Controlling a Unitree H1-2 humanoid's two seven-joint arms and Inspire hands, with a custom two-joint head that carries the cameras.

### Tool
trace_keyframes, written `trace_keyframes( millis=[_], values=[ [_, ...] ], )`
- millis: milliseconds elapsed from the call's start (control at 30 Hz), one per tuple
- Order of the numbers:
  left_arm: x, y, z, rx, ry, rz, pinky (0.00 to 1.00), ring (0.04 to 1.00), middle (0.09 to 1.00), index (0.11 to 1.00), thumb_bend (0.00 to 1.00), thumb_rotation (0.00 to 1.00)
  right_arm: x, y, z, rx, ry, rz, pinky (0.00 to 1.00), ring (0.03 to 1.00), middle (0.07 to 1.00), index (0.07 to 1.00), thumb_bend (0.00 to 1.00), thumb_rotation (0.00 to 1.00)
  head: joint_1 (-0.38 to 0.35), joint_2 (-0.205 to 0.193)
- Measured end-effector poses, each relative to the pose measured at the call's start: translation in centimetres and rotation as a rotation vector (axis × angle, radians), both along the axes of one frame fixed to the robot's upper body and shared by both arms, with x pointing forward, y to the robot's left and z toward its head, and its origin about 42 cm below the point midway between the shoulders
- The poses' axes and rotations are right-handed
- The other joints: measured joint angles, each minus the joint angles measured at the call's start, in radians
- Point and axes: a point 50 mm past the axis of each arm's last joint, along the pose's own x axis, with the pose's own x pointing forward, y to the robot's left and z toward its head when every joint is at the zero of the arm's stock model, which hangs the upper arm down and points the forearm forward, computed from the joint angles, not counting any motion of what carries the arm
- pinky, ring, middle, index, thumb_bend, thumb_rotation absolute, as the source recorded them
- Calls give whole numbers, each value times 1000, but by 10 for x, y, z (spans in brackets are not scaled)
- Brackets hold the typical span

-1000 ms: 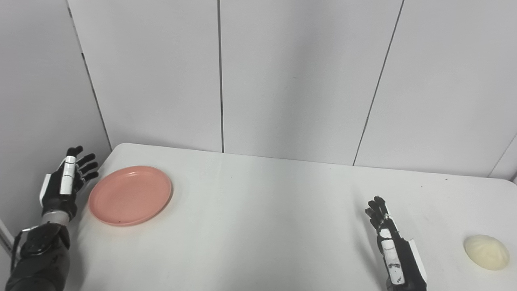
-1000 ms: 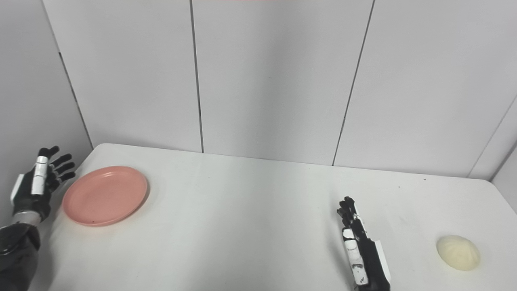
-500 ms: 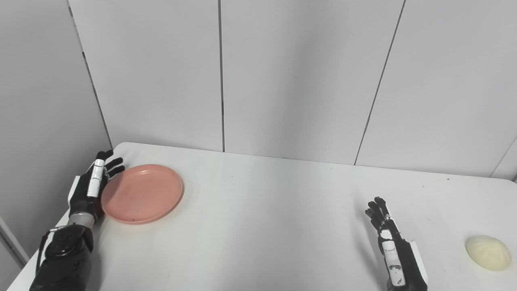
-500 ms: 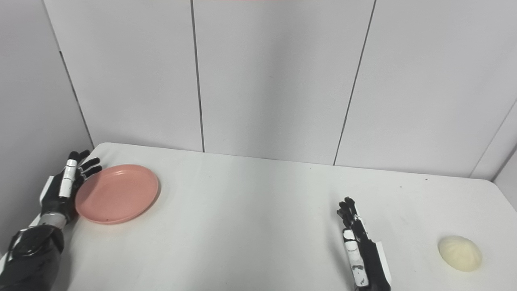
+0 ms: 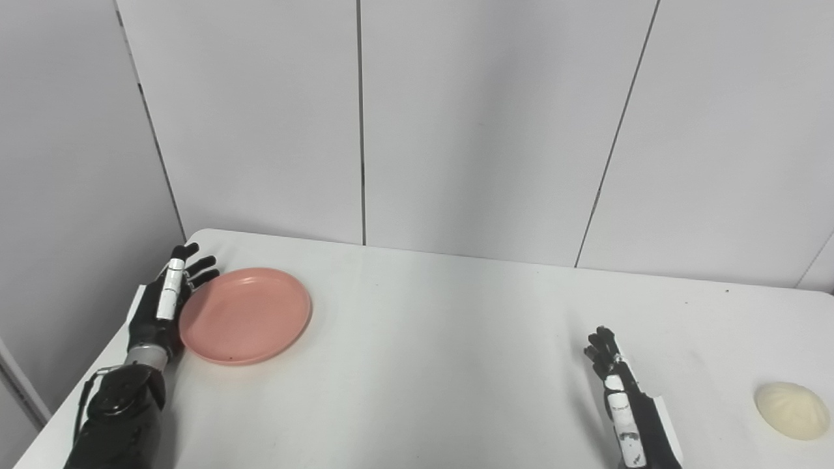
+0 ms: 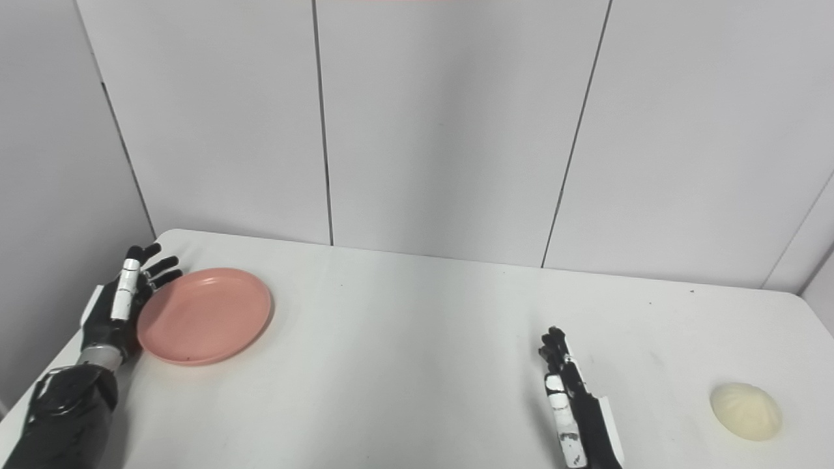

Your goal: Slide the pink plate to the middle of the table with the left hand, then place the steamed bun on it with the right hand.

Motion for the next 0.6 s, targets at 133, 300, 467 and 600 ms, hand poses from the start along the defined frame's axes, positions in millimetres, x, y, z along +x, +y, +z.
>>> trace_keyframes(
  millis=[133,300,467,600],
  values=[
    [2,-19,-1,-6,-4,-45,697,767,785,837,808,896,0,1,0,-8,3,-4,977,928,949,962,498,1000,-5,0],
    [6,-44,-1,-26,-14,-93,687,763,787,840,803,918,-1,3,0,-14,2,-4,980,928,949,964,484,1000,-11,3],
    [8,-62,-1,-26,-16,-135,694,760,781,843,804,923,-1,4,0,-6,6,-4,969,923,942,950,496,1000,-20,8],
    [9,-76,-2,-35,-19,-159,702,760,780,840,800,914,-3,6,0,-10,5,0,963,921,944,955,488,1000,-26,12]
  ],
)
